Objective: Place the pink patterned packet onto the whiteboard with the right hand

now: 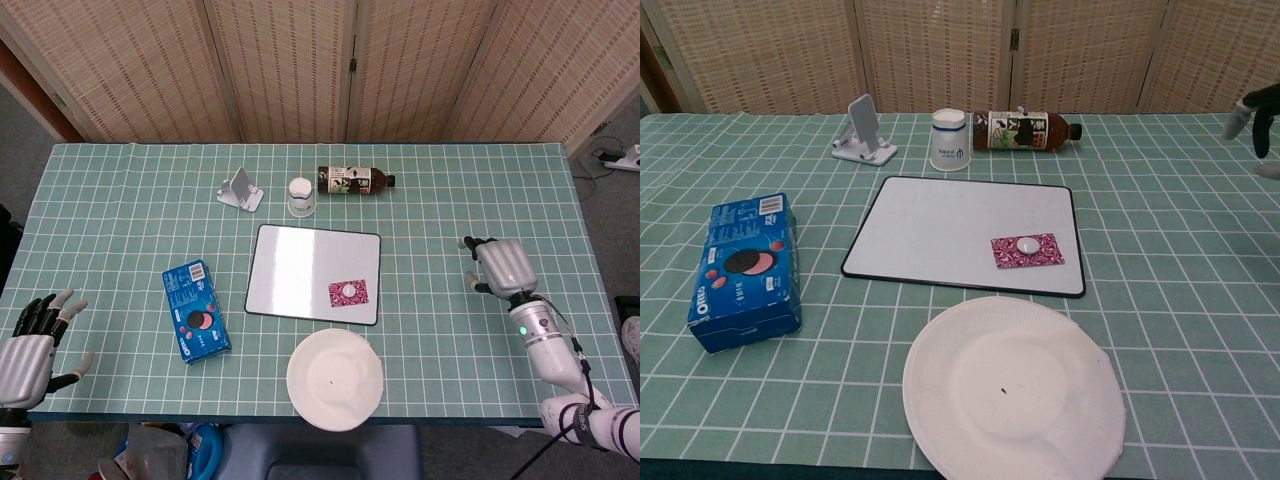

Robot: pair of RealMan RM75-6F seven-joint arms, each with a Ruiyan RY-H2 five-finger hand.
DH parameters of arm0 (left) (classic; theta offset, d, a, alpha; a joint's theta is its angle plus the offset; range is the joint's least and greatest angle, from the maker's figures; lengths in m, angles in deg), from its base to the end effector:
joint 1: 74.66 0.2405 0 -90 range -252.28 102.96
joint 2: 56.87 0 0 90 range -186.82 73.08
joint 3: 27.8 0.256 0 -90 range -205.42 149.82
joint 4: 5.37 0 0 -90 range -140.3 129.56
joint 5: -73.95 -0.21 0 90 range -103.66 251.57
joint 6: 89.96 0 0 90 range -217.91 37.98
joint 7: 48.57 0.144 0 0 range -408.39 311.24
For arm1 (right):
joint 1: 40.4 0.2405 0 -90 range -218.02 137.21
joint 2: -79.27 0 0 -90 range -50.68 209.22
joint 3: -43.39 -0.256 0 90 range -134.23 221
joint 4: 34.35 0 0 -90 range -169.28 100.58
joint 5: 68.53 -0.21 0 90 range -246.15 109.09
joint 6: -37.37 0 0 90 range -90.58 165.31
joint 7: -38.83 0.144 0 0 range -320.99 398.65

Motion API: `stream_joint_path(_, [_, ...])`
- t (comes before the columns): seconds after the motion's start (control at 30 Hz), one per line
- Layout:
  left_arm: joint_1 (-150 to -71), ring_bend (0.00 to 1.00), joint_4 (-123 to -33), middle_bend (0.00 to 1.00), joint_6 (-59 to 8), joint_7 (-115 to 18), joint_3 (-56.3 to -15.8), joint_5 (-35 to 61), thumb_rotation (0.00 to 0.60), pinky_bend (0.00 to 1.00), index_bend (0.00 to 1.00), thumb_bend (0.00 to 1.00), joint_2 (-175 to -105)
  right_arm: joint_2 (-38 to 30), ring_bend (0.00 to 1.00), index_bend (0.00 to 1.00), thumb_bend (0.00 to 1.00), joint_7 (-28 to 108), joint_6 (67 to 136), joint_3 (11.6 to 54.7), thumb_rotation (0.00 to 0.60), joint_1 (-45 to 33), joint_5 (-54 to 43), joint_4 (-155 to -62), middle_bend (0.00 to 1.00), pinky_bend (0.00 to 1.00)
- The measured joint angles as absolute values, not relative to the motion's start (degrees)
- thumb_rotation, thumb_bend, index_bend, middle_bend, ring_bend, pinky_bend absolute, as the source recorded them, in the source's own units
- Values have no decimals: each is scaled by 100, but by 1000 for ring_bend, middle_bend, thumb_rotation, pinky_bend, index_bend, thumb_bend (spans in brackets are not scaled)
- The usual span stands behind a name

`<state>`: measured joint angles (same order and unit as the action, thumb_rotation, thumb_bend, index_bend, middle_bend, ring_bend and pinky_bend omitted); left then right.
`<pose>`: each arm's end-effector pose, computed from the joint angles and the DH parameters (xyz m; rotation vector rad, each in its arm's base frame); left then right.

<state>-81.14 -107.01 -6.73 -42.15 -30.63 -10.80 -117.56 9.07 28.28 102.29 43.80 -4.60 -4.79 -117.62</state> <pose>-0.2818 0.1863 0.1599 -1.4218 -0.9122 -0.8943 -0.2683 -0.3354 0.1097 1.6381 -0.8253 0.7071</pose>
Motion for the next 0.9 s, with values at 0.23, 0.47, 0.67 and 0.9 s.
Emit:
stream_joint_path(0.23, [-8153,44,-10811,70,-672,-4140,-3085,-1110,600,0,158,293,-11766,1237,466,297,327,3556,11124,4585,600,-1450,3,-11773,453,620])
stream_joint_path(0.47, [-8168,44,-10970,69,-639,-4039,-3084,-1165,600,0,157,293,-11744,1498,466,297,328,4065,11909,4750,600,-2242,553,-11810,455,620])
stream_joint_path(0.67, [-8173,44,-11074,70,-593,-3987,-3099,-1193,600,0,156,293,-11718,1684,466,297,327,4224,12414,4837,600,-2757,959,-11973,455,620])
stream_joint_path(0.9, [-8157,44,-11156,70,-519,-3861,-3178,-1034,600,0,156,293,-11738,1827,466,298,327,4232,12609,4839,600,-3078,1236,-12171,455,620])
